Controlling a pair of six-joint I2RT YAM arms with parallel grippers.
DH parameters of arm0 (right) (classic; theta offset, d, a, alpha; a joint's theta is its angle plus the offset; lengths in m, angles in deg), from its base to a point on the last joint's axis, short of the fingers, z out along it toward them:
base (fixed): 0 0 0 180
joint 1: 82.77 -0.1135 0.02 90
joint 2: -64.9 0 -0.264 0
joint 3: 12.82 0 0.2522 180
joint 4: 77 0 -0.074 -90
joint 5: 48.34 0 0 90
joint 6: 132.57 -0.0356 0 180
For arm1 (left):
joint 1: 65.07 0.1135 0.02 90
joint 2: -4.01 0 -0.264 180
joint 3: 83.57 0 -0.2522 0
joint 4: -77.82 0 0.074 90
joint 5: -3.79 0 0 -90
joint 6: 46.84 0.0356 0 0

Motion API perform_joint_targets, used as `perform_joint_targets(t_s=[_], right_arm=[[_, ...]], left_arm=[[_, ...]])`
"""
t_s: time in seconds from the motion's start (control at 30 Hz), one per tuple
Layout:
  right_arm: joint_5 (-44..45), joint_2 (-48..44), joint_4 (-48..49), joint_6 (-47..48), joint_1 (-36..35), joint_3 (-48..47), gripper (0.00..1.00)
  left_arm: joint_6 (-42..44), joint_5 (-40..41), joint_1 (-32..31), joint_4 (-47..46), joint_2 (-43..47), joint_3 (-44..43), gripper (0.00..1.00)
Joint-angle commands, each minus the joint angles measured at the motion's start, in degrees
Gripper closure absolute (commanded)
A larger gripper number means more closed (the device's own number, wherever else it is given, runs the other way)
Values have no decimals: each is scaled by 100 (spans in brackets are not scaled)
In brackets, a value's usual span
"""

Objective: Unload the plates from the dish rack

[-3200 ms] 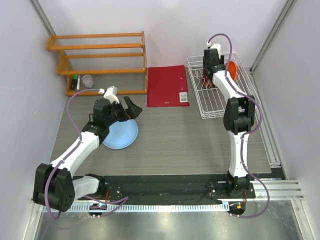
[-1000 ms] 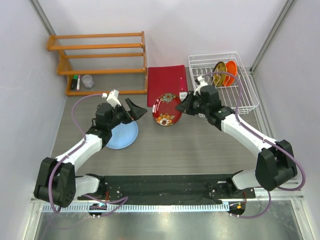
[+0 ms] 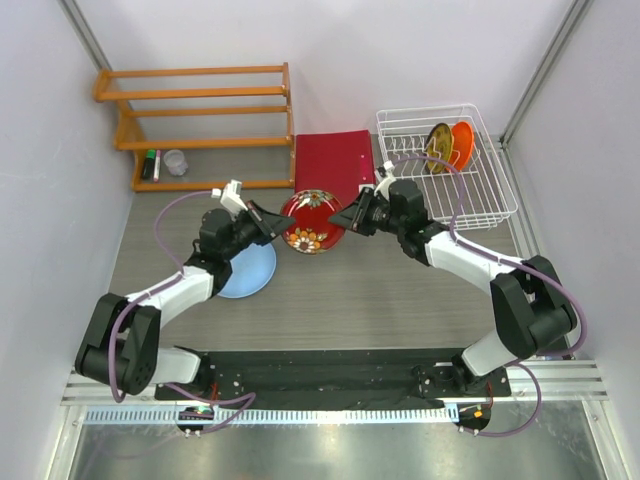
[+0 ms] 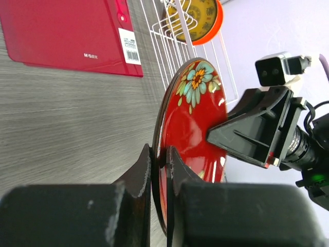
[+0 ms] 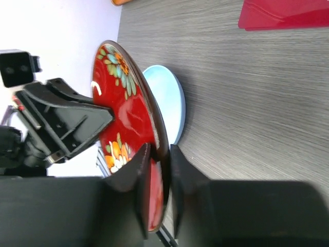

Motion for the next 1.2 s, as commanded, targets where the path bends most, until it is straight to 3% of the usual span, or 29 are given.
perform_joint_targets(t_s=[0.0, 0.17, 0.33, 0.5, 0.73, 1.13, 1.17], right_arm=[[-273, -109, 413, 69, -293, -254, 71], [325, -188, -658, 718, -275, -579, 51], [958, -416, -1170, 1071, -196, -659, 42], [1171, -592, -1487, 1317, -108, -703, 41], [1171, -610, -1513, 1353, -3, -712, 41], [1197, -698, -1952, 1590, 269, -747, 41], [1206, -706, -1996, 1651, 305, -782, 41]], left_arm=[[903, 487, -183, 682, 355, 39, 100], [1448, 1698, -183, 2018, 1032, -58, 100], [1695, 2798, -183, 2765, 1911, -49, 100], [1642, 4142, -183, 3539, 2579, 91, 100], [1484, 5102, -182, 4199, 2720, 206, 100], [1255, 5481, -174, 4234, 2474, 540, 100], [1220, 5507, -174, 4304, 2439, 540, 96]])
